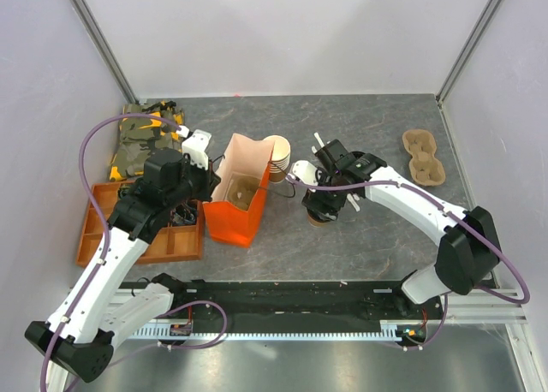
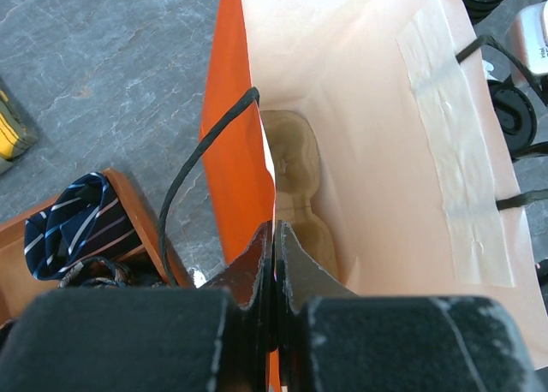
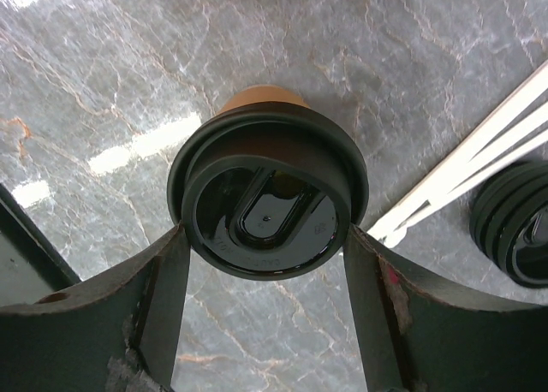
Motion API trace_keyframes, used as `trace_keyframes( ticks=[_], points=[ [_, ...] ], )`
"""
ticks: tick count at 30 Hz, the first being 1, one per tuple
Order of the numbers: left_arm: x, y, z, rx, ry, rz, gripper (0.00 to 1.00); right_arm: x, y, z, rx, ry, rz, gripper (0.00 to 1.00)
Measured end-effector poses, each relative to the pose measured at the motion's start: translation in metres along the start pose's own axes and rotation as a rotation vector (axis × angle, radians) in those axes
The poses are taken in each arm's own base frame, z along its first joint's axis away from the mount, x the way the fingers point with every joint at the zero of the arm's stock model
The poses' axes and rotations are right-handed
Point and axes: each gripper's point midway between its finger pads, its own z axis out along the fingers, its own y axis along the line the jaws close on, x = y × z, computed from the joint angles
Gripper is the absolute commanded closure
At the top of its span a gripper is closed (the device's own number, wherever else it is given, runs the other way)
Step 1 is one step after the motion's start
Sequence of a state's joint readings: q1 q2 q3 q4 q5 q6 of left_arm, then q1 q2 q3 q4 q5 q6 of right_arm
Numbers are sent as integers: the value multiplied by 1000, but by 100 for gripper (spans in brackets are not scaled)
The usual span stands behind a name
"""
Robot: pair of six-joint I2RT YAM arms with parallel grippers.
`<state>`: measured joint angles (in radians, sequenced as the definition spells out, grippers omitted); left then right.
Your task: Pack the takeout coffee
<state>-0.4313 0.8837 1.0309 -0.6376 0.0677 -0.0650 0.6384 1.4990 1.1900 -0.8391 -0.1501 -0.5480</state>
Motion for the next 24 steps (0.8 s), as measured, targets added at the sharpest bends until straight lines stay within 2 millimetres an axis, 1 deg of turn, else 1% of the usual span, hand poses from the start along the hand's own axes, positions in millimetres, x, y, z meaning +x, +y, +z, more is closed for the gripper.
trace_keyframes(
  ticks=[1,6,7,10,14,18,24],
  points=[
    [0,-1,0,3,1,0,98,-1,0,1,-1,-4,-2,37],
    [1,-1,0,9,4,-8,98,-4,0,2,-6,-14,-6,19],
    [1,-1,0,9,4,-9,98,-4,0,3,-7,-15,-6,12],
    [1,-1,0,10,4,-18,98,-4,0,4,-9,-14,-2,2],
    [1,0,-1,9,5,-25,98,-8,-3,5,0,-27,1,2],
    [1,-3,0,25,6,-26,98,-14,-9,5,18,-61,25,2],
    [2,-4,1,32,11,-26,98,-25,-21,-5,54,-148,78,2]
  ],
)
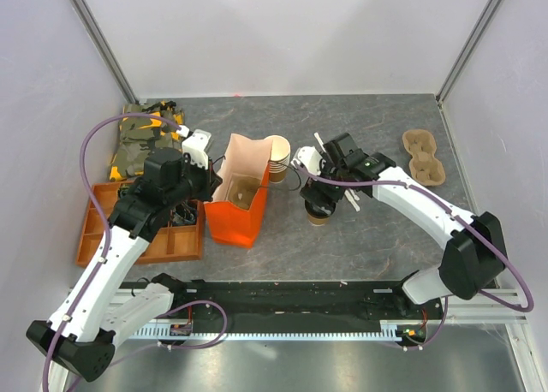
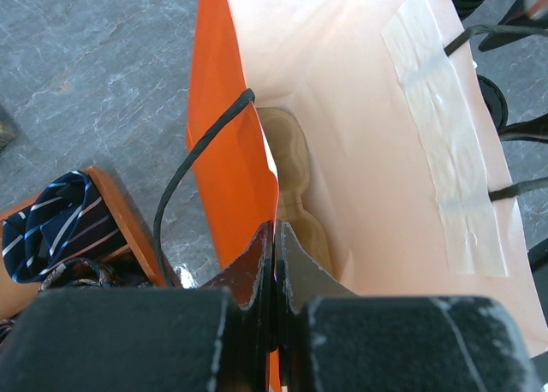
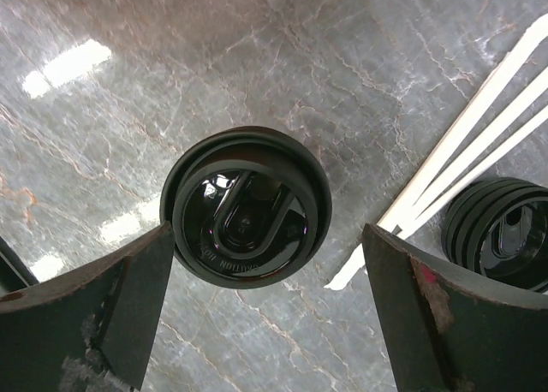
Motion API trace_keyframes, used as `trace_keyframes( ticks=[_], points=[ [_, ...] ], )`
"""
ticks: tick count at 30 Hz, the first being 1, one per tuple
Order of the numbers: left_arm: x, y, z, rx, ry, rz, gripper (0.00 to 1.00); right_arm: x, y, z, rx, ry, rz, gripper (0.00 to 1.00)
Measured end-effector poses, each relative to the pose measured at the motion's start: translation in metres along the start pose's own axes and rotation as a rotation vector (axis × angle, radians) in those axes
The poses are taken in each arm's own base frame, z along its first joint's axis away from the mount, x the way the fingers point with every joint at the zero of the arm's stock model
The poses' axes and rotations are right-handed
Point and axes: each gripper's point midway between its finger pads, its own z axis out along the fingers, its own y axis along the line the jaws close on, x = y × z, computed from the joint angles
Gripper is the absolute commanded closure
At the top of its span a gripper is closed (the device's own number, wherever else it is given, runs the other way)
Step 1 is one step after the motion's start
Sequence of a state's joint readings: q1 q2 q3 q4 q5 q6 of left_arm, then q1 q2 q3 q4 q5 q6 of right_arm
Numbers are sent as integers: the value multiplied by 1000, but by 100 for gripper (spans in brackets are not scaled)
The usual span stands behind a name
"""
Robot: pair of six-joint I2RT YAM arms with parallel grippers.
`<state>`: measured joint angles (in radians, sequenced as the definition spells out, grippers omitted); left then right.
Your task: Pack the takeout coffee
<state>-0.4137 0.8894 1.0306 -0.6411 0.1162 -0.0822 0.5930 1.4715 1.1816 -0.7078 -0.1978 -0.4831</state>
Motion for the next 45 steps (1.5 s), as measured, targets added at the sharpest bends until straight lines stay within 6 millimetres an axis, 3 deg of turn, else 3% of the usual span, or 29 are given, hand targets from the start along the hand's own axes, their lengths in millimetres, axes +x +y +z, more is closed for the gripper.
trace_keyframes(
  ticks=[10,23,45],
  points=[
    [2,-3,2,17,10,-2,98,11,5,3,-9,-42,71,2],
    [3,-3,4,21,18,-4,98,7,6,11,-5,-85,123,2],
    [3,-3,8,31,25,-9,98,13,8,16,-2,-90,130,20]
  ],
)
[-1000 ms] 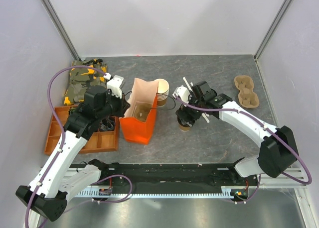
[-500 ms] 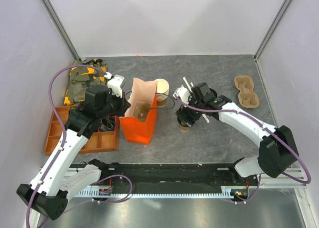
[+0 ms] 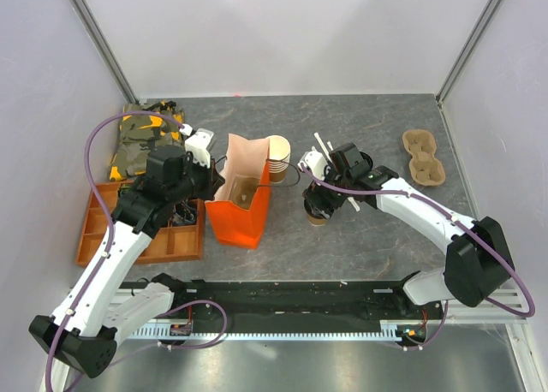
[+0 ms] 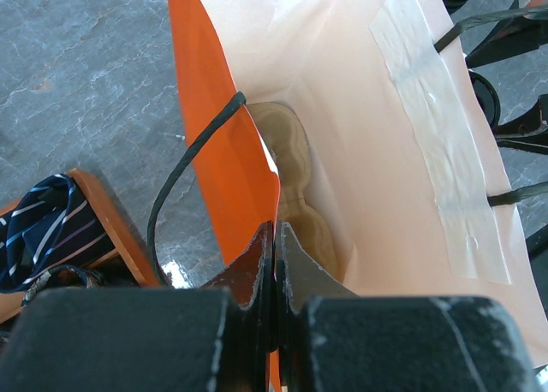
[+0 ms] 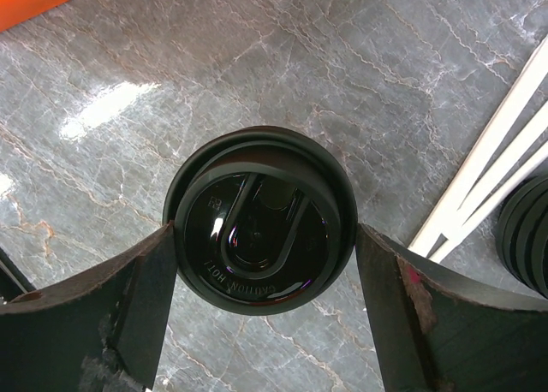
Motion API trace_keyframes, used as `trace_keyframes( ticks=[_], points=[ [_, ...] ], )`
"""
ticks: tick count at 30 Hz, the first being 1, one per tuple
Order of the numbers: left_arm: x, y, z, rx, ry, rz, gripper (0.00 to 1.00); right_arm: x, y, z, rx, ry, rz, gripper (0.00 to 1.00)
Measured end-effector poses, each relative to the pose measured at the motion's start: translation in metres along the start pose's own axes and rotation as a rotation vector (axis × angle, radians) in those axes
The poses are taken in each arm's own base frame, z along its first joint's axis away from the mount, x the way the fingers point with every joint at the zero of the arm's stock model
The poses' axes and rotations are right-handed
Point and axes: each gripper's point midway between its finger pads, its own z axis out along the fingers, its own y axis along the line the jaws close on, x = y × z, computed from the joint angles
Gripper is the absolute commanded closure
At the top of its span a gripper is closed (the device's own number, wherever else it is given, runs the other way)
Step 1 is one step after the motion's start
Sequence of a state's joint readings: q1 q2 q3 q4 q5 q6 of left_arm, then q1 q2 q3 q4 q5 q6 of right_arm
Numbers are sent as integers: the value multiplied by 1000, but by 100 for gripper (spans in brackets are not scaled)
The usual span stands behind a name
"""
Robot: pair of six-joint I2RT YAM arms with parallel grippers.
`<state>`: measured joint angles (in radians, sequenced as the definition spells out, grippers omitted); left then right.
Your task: Pack the takeout coffee
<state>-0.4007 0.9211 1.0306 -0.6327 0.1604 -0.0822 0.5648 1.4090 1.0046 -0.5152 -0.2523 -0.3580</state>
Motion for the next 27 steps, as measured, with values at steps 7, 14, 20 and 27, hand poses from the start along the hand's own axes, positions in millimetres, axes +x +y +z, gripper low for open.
trace_keyframes(
  ticks=[7,14,20,27],
  points=[
    [0,0,0,0,2,0,98,-1,-2,-1,13,-4,-2,27],
    [0,0,1,1,0,0,98,-6,-3,-9,29,-27,-4,31],
    [0,-1,1,4,1,0,98,-4,-5,-13,47,-4,15,35],
    [2,-1,4,8,11,-2,98,-20,-21,-25,133,3,36,41]
  ],
)
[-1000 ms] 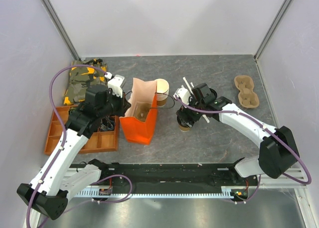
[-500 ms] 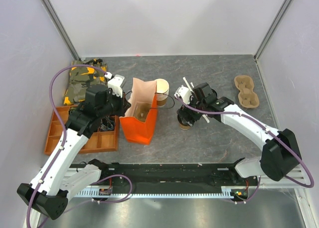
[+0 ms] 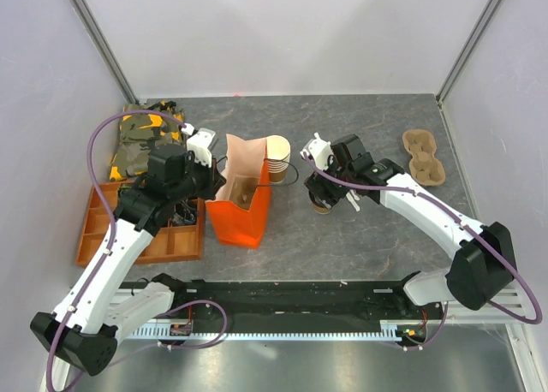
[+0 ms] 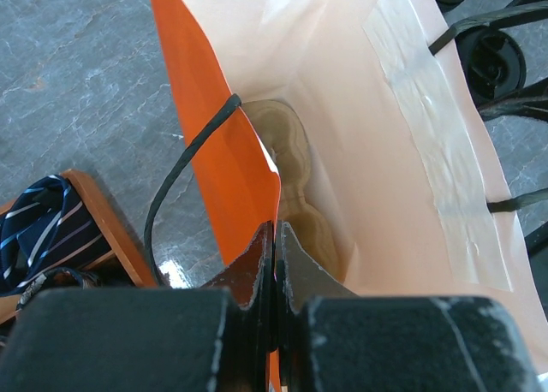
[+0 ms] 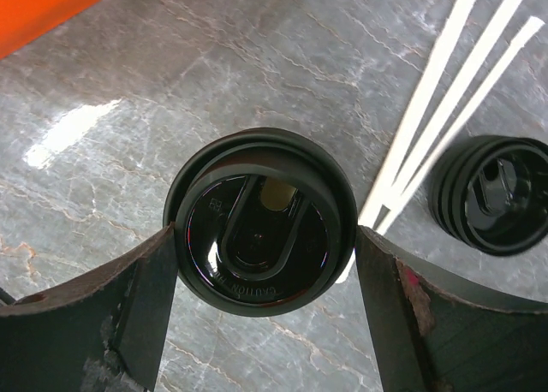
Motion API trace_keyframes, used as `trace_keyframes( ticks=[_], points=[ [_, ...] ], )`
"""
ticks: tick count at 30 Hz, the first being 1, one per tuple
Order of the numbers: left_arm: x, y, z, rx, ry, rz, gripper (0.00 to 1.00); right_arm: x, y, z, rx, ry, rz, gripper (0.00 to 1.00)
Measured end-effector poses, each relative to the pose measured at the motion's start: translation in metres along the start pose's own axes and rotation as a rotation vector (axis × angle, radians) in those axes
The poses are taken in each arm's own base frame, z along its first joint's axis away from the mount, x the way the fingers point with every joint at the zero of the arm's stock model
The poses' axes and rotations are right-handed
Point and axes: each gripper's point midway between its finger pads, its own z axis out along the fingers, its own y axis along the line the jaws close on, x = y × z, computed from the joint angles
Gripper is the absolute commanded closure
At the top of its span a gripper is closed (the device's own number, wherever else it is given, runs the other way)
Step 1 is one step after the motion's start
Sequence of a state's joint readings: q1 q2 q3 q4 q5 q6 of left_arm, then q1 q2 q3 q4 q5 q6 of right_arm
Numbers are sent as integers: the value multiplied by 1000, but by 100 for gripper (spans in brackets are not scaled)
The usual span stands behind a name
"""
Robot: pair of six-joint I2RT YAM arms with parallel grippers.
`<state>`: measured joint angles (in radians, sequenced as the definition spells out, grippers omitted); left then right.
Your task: Pack the takeout coffee
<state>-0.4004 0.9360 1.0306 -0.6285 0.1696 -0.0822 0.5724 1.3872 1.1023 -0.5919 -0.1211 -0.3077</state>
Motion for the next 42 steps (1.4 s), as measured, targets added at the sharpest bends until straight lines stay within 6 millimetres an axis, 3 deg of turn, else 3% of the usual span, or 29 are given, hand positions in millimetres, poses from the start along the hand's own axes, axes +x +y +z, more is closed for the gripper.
trace_keyframes(
  ticks=[15,28,34,42],
  points=[
    [1,-2,4,20,12,-6,98,17,1,8,27,98,88,42],
    [1,-9,4,61,11,-5,98,0,-2,5,31,65,99,41],
    [1,-9,4,62,11,-5,98,-5,-3,10,32,35,84,36],
    [1,-9,4,62,11,-5,98,4,-3,19,29,45,66,27]
  ],
)
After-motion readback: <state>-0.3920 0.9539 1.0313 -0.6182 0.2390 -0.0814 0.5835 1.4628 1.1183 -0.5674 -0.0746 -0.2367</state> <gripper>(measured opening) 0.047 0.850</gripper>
